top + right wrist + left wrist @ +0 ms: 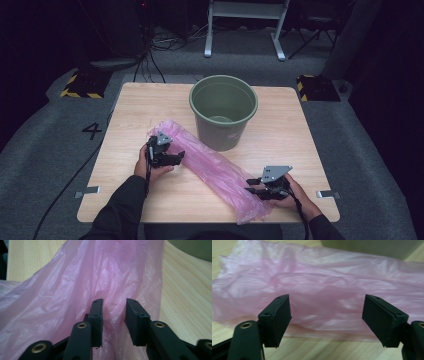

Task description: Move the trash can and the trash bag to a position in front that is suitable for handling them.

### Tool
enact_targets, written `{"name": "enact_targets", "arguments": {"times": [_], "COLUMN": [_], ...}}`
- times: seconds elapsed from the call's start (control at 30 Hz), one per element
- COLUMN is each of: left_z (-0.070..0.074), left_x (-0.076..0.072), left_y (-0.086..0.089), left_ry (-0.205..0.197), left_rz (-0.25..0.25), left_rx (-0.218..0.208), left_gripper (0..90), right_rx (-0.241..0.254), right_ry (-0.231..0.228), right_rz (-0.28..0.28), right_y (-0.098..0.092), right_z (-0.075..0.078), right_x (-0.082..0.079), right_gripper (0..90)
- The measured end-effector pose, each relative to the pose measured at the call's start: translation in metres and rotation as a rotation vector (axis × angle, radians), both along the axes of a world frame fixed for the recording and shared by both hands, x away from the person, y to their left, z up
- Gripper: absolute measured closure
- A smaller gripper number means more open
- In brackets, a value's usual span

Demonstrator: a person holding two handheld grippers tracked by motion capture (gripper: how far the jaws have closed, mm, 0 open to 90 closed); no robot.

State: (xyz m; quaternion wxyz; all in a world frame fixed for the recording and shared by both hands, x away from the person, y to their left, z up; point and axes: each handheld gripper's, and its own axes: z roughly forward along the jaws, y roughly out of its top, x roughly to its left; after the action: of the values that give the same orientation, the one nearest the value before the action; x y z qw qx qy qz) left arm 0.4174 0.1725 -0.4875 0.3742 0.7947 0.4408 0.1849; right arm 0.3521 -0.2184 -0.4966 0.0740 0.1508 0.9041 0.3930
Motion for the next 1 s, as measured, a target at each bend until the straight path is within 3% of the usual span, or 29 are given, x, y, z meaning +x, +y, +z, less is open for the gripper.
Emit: {"name": "enact_targets", "arguments": {"times": [0.17, 0.27, 0.47, 0.53, 0.67, 0.83, 0.9, 0.93, 1.0], "left_z": [-0.001, -0.003, -0.009, -0.011, -0.011, -0.011, -0.01, -0.01, -0.012], "left_x": [0.002, 0.006, 0.011, 0.012, 0.012, 0.011, 0.011, 0.01, 0.009], "left_y": [-0.012, -0.018, -0.021, -0.021, -0.02, -0.017, -0.015, -0.014, -0.011], "left_ry": [0.016, 0.051, 0.082, 0.081, 0.074, 0.061, 0.055, 0.042, 0.015], "left_rz": [-0.021, -0.044, -0.031, -0.022, -0.026, -0.036, -0.037, -0.039, -0.032], "left_rx": [0.011, 0.031, 0.045, 0.065, 0.08, 0.08, 0.075, 0.064, 0.053], "left_gripper": [20.1, 18.7, 18.3, 19.9, 22.9, 24.1, 29.9, 40.7, 51.1], "right_rx": [-0.002, 0.003, 0.021, 0.03, 0.029, 0.017, 0.025, 0.022, 0.027], "right_ry": [0.002, 0.005, 0.02, 0.029, 0.032, 0.014, 0.008, 0.002, -0.006], "right_rz": [0.031, 0.049, 0.069, 0.076, 0.06, -0.016, -0.046, -0.066, -0.104], "right_y": [0.01, 0.015, 0.015, 0.014, 0.011, 0.001, -0.006, -0.009, -0.018], "right_z": [0.0, -0.001, -0.002, -0.003, -0.003, -0.003, -0.002, -0.001, -0.001], "right_x": [-0.002, -0.003, -0.002, -0.002, -0.001, 0.003, 0.005, 0.006, 0.01], "right_gripper": [69.9, 68.2, 63.4, 56.7, 47.1, 40.0, 39.5, 39.5, 39.5]}}
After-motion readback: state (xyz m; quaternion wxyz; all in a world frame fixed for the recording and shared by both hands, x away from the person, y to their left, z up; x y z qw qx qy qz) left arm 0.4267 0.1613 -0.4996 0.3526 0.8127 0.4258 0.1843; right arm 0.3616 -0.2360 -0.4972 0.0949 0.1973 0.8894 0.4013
